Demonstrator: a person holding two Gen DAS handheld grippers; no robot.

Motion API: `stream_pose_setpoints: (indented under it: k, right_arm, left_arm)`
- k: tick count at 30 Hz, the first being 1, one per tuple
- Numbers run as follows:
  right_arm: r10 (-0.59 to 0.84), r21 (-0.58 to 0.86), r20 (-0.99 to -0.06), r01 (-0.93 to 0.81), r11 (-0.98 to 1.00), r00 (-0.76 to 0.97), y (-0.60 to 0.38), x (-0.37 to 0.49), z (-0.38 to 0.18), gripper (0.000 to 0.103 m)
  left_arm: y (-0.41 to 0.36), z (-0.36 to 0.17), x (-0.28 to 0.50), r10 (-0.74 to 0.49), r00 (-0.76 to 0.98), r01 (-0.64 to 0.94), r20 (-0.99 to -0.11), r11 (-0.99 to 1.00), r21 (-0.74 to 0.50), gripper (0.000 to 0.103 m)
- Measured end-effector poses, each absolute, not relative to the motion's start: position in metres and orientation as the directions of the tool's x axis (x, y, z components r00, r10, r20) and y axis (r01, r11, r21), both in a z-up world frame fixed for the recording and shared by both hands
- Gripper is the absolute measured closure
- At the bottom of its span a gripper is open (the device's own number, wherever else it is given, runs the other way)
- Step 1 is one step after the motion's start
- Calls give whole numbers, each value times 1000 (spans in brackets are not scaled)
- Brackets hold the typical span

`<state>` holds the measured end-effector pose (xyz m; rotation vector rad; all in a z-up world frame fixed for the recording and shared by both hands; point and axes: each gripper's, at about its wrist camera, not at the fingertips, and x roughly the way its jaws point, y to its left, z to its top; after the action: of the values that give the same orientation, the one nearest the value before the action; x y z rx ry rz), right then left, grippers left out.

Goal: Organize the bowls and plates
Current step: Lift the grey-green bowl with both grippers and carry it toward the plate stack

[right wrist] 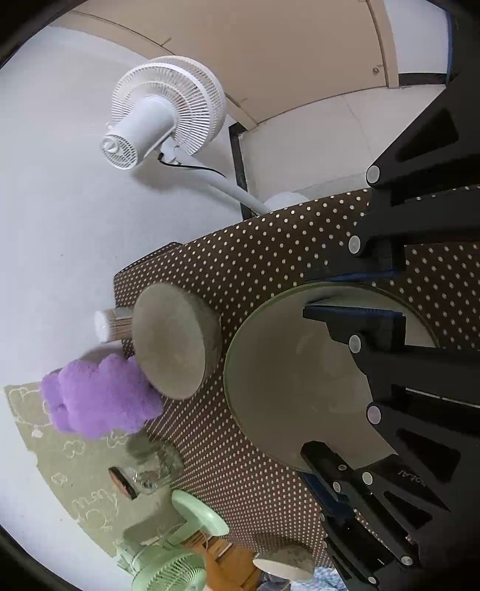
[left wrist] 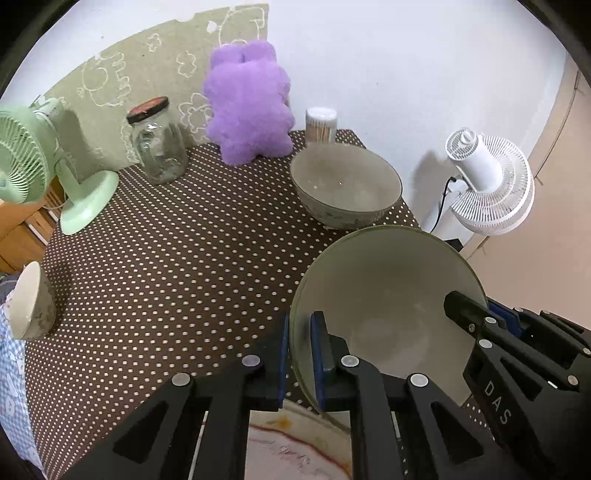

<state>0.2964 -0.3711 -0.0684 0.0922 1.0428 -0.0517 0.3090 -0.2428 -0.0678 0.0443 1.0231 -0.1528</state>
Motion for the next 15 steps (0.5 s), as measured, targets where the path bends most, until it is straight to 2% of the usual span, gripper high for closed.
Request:
stream_pose_setpoints:
  k: [15]
  right_arm:
    - [31,51,-851,23,998,525,-264,262,-42,89]
  left_arm:
    - [-140,-37,264,-74,540,82,-838,996,-35,95]
